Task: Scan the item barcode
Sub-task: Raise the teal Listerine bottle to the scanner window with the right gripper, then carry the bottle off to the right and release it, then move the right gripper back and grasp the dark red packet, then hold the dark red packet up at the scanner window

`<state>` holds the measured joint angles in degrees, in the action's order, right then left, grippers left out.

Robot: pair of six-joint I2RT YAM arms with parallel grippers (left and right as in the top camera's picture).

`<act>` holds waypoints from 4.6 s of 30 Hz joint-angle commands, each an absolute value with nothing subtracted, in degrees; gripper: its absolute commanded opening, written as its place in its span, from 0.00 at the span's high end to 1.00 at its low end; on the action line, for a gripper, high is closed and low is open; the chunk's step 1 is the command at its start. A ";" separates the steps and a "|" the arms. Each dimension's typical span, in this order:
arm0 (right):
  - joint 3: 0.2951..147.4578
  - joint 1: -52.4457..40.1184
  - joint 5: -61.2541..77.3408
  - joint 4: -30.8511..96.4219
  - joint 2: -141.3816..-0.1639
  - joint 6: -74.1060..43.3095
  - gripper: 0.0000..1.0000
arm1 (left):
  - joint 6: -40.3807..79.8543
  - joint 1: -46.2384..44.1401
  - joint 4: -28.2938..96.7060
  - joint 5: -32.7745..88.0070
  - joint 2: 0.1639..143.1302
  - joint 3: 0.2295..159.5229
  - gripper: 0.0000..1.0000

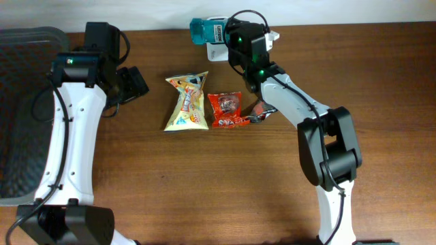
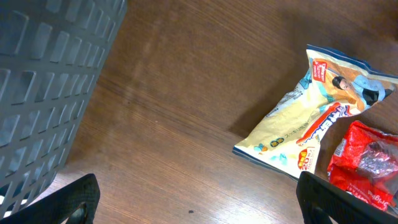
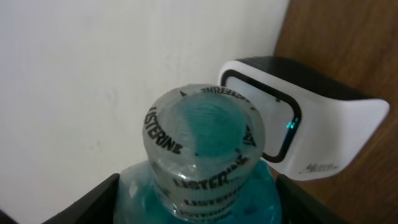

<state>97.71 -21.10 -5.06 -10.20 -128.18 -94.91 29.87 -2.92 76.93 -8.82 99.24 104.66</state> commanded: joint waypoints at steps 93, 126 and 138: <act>98.35 16.73 27.49 46.17 -98.35 -14.22 0.01 | 30.39 -2.76 76.97 -8.80 99.42 104.68 0.01; 97.65 -18.87 -4.49 53.28 -125.73 -54.98 0.65 | 30.39 -2.76 76.97 -8.82 99.42 104.68 0.01; 98.15 -19.07 -4.95 53.25 -127.52 -50.81 0.96 | 30.39 -2.76 76.97 -8.82 99.42 104.68 0.01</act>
<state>98.41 -18.85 -4.47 52.45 -126.43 -54.00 29.87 -2.92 76.90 -8.82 99.26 104.62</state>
